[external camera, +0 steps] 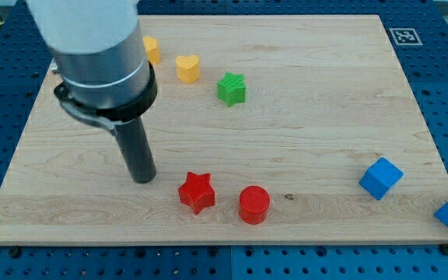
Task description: Move hexagon to the top left of the red star
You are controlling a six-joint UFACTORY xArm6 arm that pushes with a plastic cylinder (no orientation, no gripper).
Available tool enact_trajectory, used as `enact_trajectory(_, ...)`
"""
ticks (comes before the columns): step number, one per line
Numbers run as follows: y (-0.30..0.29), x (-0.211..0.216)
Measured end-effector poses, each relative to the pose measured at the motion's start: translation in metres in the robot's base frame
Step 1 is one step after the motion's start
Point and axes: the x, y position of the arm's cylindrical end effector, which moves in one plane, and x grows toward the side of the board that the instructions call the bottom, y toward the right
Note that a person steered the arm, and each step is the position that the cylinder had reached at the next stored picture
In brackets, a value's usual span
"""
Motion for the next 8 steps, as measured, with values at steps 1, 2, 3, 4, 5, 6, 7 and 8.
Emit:
enact_trajectory(1, 0.026, 0.013)
enact_trajectory(2, 0.079, 0.013)
enact_trajectory(3, 0.103, 0.012)
enact_trajectory(4, 0.094, 0.001)
enact_trajectory(5, 0.023, -0.047)
enact_trajectory(6, -0.058, -0.103)
enact_trajectory(7, -0.101, -0.173)
enact_trajectory(8, -0.102, -0.207)
